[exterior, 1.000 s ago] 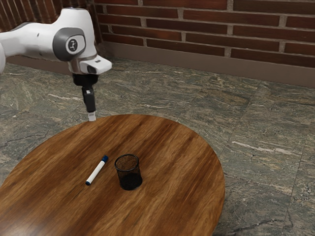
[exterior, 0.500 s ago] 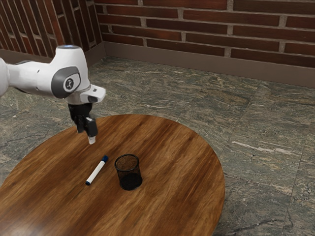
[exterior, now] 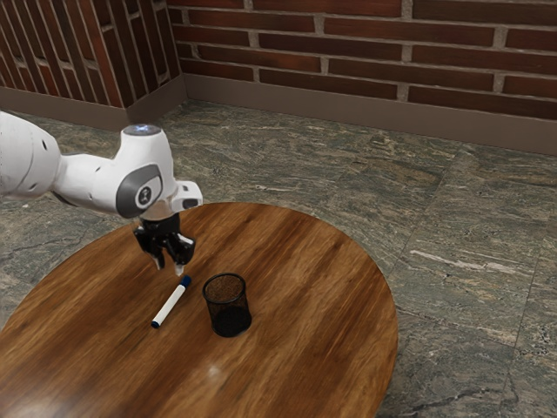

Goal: Put the marker into the pen holder.

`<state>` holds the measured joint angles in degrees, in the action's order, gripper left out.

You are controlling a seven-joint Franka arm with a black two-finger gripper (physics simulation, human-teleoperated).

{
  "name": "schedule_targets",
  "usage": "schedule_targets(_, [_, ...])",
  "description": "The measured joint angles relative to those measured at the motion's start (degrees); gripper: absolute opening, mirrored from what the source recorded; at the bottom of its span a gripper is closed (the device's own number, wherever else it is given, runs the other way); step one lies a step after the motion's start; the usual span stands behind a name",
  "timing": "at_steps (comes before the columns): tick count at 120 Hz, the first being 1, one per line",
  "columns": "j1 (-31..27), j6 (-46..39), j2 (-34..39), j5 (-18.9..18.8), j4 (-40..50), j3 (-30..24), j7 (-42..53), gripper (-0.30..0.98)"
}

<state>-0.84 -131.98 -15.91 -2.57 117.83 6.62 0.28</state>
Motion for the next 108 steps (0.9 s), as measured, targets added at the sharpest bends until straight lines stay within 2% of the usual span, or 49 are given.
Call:
schedule_targets(30, [0.10,-1.38,-4.45,2.59,-1.68,0.02,-7.46,0.22])
schedule_targets(88, [0.53,-1.90,-6.96,2.95,-1.79,0.05,-15.46,0.19])
schedule_targets(96, [0.69,-1.92,-7.04,2.78,-1.81,0.05,-16.12,0.17])
schedule_targets(108, [0.73,-1.93,-7.07,2.46,-1.87,0.05,-16.93,0.07])
